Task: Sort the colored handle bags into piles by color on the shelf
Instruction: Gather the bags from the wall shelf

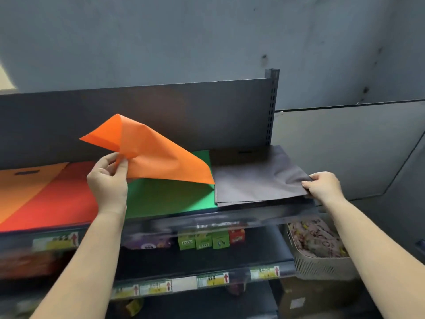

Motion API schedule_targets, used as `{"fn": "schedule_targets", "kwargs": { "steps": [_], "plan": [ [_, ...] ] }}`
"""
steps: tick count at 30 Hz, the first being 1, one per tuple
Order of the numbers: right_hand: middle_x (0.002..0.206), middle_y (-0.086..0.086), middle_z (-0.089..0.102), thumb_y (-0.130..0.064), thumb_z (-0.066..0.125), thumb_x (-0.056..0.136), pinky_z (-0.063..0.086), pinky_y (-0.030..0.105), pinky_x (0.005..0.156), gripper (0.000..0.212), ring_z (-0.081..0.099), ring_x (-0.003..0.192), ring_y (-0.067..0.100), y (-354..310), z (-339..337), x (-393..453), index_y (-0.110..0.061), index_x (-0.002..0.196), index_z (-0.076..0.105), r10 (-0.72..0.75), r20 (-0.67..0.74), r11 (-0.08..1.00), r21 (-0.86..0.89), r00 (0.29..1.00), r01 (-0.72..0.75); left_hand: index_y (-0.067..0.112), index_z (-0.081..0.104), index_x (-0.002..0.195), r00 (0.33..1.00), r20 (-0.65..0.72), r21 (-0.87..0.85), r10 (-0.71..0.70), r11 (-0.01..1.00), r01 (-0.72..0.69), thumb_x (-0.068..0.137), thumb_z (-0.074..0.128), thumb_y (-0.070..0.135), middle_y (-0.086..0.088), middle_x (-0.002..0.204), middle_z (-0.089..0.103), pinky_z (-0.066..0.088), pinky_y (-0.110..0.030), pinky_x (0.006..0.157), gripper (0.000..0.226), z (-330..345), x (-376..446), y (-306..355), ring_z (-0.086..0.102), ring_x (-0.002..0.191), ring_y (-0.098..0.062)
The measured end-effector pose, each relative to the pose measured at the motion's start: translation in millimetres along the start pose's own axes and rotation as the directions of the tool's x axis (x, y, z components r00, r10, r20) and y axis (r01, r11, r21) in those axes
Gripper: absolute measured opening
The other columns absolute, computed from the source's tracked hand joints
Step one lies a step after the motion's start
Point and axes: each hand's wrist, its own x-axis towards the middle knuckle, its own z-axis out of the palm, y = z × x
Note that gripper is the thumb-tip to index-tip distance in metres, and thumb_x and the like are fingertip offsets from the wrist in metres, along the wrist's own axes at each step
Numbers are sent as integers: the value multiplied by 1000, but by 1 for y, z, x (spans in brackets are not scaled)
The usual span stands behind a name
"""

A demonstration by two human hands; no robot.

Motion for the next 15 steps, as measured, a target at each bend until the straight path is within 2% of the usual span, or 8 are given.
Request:
{"fn": "schedule_targets", "kwargs": {
  "steps": [2, 5, 7, 8, 10, 11, 13, 15],
  "plan": [
    [43, 2, 53, -4, 60, 84, 40, 23, 43, 24, 54, 43, 16, -3, -2, -1, -1, 60, 62, -1, 11, 995, -104, 1000, 2, 17, 65, 97, 999, -26, -27, -45, 999, 44, 88, 66, 16, 3, 80, 66, 54, -44, 87, 9, -4, -8, 3, 62, 77, -13],
    [52, 10, 54, -12, 62, 85, 34, 30, 54, 35, 55, 63, 30, -7, -8, -1, -5, 52, 53, -39, 22, 974, -224, 999, 42, 16, 63, 99, 992, -43, -91, -121, 989, 117, 89, 64, 12, 0, 86, 66, 53, -45, 89, 10, -12, -22, 5, 63, 86, -20],
    [76, 20, 62, -14, 61, 86, 39, 32, 65, 21, 59, 86, 36, -11, -10, -3, 2, 72, 61, -74, 30, 961, -264, 997, 79, 18, 63, 93, 987, -60, -124, -150, 982, 141, 90, 63, 10, 0, 88, 66, 57, -36, 78, 9, -16, -34, 7, 63, 87, -20],
    [98, 24, 62, -15, 62, 86, 40, 35, 76, 19, 56, 100, 38, -12, -9, -5, 4, 91, 62, -114, 11, 949, -294, 993, 113, 21, 63, 90, 984, -71, -143, -161, 978, 150, 90, 63, 8, 1, 88, 66, 58, -28, 68, 12, -17, -41, 9, 64, 84, -17],
    [125, 23, 49, -16, 64, 87, 35, 40, 94, 37, 44, 115, 40, -17, -4, -14, 2, 118, 55, -268, -41, 907, -349, 963, 237, 25, 63, 87, 978, -85, -181, -193, 968, 175, 90, 62, 7, 2, 90, 65, 55, -19, 57, 17, -19, -55, 12, 64, 80, -12],
    [127, 21, 48, -15, 63, 87, 34, 41, 95, 38, 43, 115, 40, -21, 1, -23, 0, 121, 55, -370, -56, 888, -315, 927, 335, 25, 63, 87, 972, -90, -194, -217, 961, 197, 90, 62, 8, 1, 92, 65, 54, -18, 55, 17, -20, -62, 14, 64, 81, -12],
    [115, 15, 56, -16, 61, 89, 37, 35, 85, 25, 51, 104, 34, -34, 15, -48, -4, 111, 61, -510, 26, 845, -173, 860, 506, 24, 63, 89, 960, -100, -208, -263, 949, 239, 90, 63, 9, -1, 94, 65, 54, -19, 56, 16, -25, -75, 17, 65, 82, -12],
    [94, 8, 65, -26, 58, 92, 40, 30, 71, 19, 57, 85, 25, -43, 33, -73, -8, 90, 64, -517, 184, 842, -70, 836, 536, 25, 62, 90, 948, -108, -203, -298, 940, 272, 90, 63, 10, -1, 95, 66, 56, -23, 58, 15, -34, -86, 17, 65, 84, -12]
  ]
}}
